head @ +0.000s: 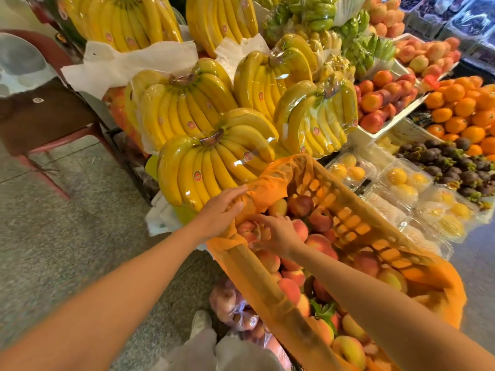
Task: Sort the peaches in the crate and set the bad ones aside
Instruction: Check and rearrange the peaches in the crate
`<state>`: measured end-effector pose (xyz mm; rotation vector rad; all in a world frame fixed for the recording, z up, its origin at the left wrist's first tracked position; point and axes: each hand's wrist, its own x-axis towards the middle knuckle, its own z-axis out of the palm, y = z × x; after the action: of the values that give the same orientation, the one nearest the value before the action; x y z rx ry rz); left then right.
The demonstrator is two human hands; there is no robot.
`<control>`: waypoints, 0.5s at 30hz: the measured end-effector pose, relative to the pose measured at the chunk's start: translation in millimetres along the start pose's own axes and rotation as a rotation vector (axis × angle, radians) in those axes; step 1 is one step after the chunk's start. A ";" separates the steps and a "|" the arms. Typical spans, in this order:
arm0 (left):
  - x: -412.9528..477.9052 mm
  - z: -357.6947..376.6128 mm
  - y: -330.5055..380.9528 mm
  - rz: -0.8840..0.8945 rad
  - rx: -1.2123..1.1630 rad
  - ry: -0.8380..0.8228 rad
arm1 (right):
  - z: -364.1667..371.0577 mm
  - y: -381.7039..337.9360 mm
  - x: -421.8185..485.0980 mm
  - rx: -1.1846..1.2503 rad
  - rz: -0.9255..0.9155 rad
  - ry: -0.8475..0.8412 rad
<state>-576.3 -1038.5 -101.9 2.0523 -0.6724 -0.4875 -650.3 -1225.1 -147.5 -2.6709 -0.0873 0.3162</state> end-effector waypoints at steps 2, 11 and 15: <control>-0.4 0.4 -1.1 0.003 0.000 0.013 | 7.9 -3.0 4.4 -0.067 0.011 -0.007; 4.0 -2.2 2.8 0.006 0.024 0.038 | 9.6 0.5 6.6 0.066 -0.009 0.000; 15.6 1.7 12.1 0.150 0.260 0.152 | -19.8 21.4 -10.3 0.203 0.029 0.023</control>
<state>-568.5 -1054.8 -93.8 2.2323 -0.8247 -0.1616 -655.4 -1253.9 -137.4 -2.4752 -0.0093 0.2877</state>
